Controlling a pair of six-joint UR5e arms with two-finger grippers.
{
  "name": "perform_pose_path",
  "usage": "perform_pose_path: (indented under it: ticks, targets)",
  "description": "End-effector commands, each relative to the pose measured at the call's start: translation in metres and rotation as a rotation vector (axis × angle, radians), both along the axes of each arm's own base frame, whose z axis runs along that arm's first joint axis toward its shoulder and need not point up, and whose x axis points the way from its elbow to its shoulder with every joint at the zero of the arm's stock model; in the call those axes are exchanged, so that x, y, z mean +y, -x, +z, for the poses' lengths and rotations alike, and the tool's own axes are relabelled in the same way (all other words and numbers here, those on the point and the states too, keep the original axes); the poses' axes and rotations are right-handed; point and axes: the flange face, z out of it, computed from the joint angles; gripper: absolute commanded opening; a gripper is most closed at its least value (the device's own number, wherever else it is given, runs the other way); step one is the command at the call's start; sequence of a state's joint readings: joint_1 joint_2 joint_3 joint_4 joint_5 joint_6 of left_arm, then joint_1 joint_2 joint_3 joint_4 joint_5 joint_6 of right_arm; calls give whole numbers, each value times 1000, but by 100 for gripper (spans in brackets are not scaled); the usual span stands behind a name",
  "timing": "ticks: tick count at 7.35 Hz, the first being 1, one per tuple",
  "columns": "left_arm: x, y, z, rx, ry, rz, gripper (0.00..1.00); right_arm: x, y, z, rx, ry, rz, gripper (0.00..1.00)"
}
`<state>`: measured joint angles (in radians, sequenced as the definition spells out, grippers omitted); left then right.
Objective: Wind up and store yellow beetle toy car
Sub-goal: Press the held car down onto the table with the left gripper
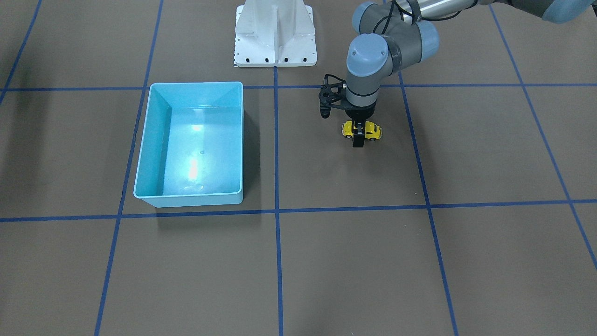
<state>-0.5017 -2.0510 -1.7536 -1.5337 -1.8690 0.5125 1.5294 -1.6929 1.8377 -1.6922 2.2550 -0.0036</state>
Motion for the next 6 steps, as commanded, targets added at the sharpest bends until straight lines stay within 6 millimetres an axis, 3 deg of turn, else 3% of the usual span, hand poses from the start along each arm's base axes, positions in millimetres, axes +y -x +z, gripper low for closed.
perform_pose_path:
  ticks: [1,3,6]
  targets:
    - [0,0,-1,20,-10,1,98,0,0,0,0,-2,-1,100]
    - [1,0,-5,43,-23,2,86,0,0,0,0,-2,-1,100]
    - [3,0,0,37,-18,5,86,-2,0,-2,0,-4,0,100]
